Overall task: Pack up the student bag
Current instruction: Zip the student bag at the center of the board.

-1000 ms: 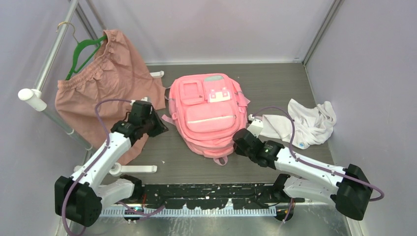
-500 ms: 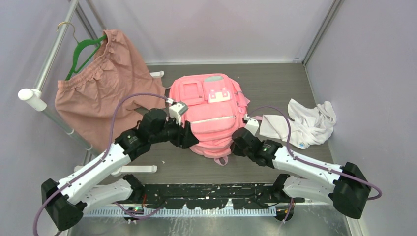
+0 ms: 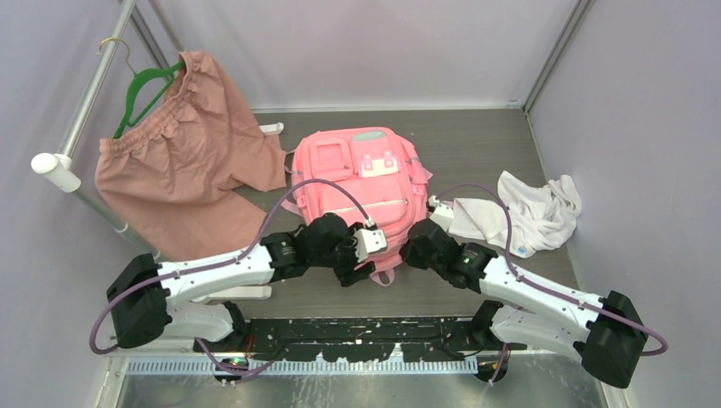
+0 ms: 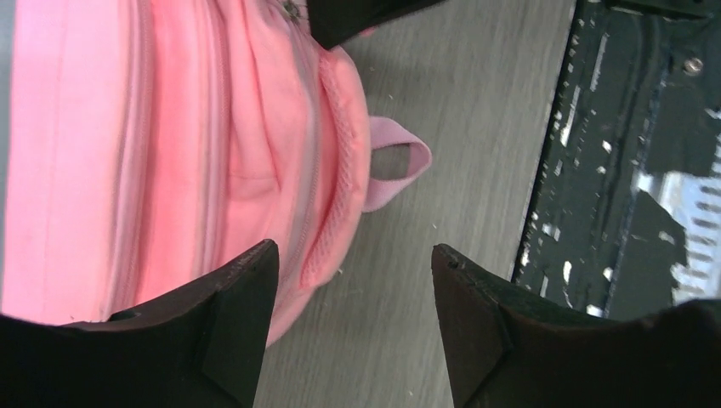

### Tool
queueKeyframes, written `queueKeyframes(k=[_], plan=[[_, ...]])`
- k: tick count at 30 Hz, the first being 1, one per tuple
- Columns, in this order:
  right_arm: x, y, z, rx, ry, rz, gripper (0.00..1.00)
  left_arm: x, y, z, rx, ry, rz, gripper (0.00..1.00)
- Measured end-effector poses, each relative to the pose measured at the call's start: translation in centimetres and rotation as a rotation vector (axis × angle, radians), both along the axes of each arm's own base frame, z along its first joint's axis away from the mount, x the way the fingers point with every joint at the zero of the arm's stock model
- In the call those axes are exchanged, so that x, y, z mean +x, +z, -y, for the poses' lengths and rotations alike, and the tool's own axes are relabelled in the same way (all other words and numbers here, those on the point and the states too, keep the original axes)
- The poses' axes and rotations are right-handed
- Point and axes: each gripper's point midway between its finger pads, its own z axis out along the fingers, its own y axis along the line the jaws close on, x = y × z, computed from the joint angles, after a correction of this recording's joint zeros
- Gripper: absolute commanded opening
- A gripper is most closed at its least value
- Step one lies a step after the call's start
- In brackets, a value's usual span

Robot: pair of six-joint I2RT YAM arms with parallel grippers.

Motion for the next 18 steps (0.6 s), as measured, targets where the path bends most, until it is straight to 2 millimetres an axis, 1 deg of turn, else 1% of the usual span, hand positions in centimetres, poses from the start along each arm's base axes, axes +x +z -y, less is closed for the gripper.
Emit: queueKeyframes(k=[2, 8, 12, 13, 14, 15, 16, 17, 18], plan=[[-0.1, -0.1, 0.1, -0.001, -0.002, -0.004, 0.01, 0.4, -0.2, 0.5, 0.001, -0.006, 0.03, 0.65], [-0.1, -0.2, 0.1, 0.002, -0.001, -0.009, 0.01, 2.8, -0.7, 1.8, -0.01, 0.044, 0.106, 0.61], [-0.2, -0.2, 0.1, 0.004, -0.001, -0.012, 0.01, 3.1, -2.1, 2.3, 0.014, 0.043, 0.098, 0.57], [-0.2, -0.2, 0.1, 0.004, -0.001, -0.012, 0.01, 3.1, -2.5, 2.4, 0.022, 0.042, 0.093, 0.53], [-0.2, -0.2, 0.1, 0.005, -0.001, -0.012, 0.01, 3.1, -2.7, 2.4, 0.027, 0.043, 0.089, 0.45], [-0.2, -0.2, 0.1, 0.005, -0.001, -0.012, 0.01, 3.1, -2.9, 2.4, 0.031, 0.044, 0.086, 0.33], [-0.2, -0.2, 0.1, 0.005, 0.0, -0.012, 0.01, 3.2, -3.1, 2.4, 0.033, 0.045, 0.083, 0.14], [-0.2, -0.3, 0.1, 0.005, -0.001, -0.013, 0.01, 3.3, -3.1, 2.4, 0.036, 0.047, 0.088, 0.02], [-0.2, -0.3, 0.1, 0.005, 0.0, -0.014, 0.01, 3.4, -3.1, 2.4, 0.036, 0.057, 0.085, 0.0]])
